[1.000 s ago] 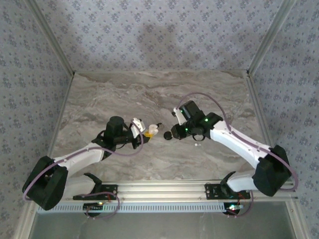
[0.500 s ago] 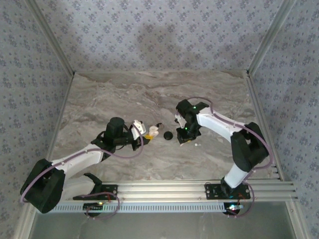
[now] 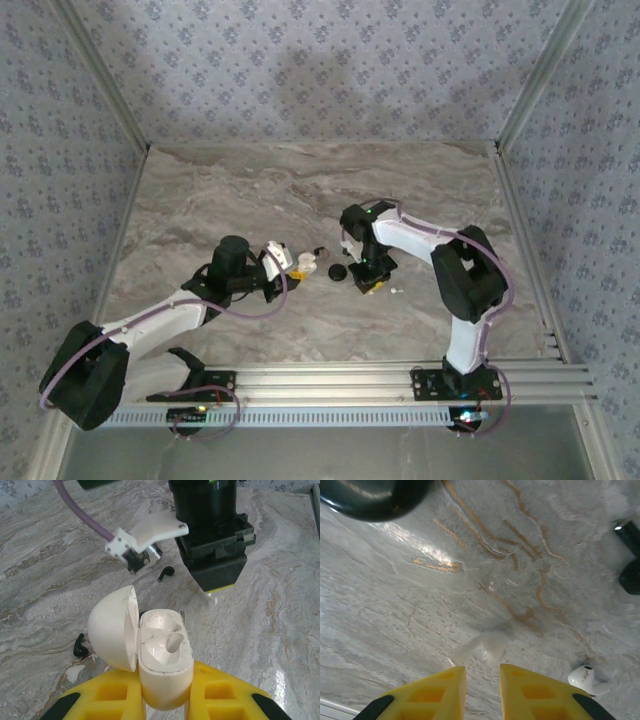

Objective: Insert the wireless bluetooth earbuds into the charging case

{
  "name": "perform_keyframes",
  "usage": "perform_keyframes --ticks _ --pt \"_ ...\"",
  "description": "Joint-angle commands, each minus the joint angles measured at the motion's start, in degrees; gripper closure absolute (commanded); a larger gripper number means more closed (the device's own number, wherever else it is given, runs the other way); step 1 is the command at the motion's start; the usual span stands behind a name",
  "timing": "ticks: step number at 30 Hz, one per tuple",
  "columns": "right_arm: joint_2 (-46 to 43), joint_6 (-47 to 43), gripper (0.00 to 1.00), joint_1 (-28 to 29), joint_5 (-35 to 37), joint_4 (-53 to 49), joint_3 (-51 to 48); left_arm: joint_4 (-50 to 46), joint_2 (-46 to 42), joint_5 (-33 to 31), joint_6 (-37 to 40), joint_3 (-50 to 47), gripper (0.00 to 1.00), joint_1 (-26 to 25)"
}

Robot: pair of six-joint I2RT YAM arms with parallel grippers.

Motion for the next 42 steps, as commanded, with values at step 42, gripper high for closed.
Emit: perform_keyframes --ticks 42 --pt "-15.3 51.0 0.59 -3.2 -6.8 22.2 -23.2 -0.9 0.6 -1.0 0.0 1.4 0.93 -0.4"
